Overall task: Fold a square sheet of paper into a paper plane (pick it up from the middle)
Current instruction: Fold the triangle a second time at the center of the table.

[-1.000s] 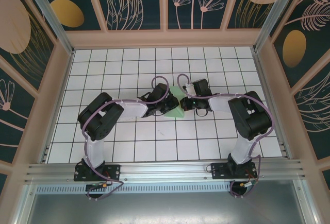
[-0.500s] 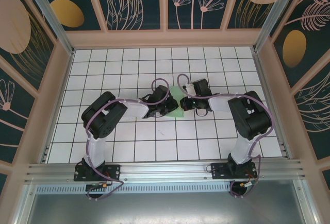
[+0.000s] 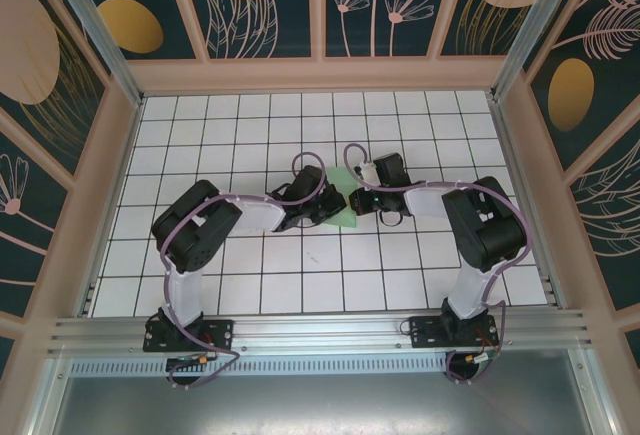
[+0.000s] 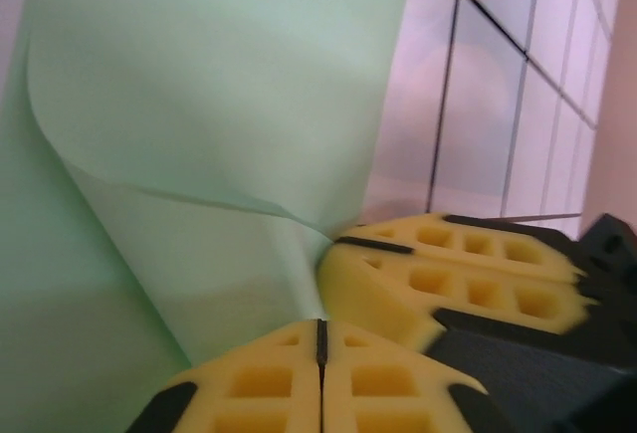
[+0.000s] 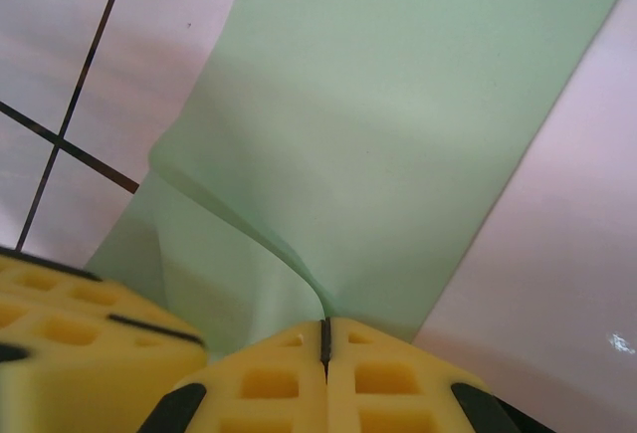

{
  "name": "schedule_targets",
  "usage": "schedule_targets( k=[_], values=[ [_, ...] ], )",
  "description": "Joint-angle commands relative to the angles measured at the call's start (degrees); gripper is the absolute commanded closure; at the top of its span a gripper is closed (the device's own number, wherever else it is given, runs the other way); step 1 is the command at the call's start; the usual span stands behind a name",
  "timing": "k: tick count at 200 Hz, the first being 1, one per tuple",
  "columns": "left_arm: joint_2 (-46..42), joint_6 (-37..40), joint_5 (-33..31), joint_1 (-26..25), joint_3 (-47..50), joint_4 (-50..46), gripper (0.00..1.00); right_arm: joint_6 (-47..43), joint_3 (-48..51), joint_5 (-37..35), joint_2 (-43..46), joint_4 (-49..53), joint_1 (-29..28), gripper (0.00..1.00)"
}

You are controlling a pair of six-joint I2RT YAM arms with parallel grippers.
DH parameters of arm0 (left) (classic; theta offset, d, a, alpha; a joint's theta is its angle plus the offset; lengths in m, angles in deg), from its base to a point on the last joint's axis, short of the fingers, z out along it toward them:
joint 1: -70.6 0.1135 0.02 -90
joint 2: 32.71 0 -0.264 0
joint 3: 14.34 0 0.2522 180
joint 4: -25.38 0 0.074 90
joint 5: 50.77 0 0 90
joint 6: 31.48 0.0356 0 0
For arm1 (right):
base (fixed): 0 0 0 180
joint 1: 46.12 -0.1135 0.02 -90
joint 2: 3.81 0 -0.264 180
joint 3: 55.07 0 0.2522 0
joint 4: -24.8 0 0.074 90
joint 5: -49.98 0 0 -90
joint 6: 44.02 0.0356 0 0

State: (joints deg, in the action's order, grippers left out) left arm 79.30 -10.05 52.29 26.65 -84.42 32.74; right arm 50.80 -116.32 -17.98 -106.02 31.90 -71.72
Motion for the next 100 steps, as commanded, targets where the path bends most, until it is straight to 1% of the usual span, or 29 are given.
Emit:
schedule_targets(
  k=[1,30,57,100],
  values=[
    [-2.50,-4.11,0.39,-0.42,2.91,3.45,1.00,0.01,0.03,-0.77,-1.60,1.35,-0.23,1.00],
    [-1.08,-4.65,0.66,-0.70,2.69,4.04,1.00,0.01,-0.08,-0.52,-1.76,1.25,-0.26,1.00],
    [1.08,-5.63,1.78,-0.70,2.06,7.26,0.99,-0.03,-0.10,-0.42,-1.83,1.42,-0.24,1.00],
    [3.02,-5.60,1.14,-0.69,1.56,5.37,1.00,-0.07,-0.20,-0.45,-1.77,1.64,-0.24,1.00]
  ],
)
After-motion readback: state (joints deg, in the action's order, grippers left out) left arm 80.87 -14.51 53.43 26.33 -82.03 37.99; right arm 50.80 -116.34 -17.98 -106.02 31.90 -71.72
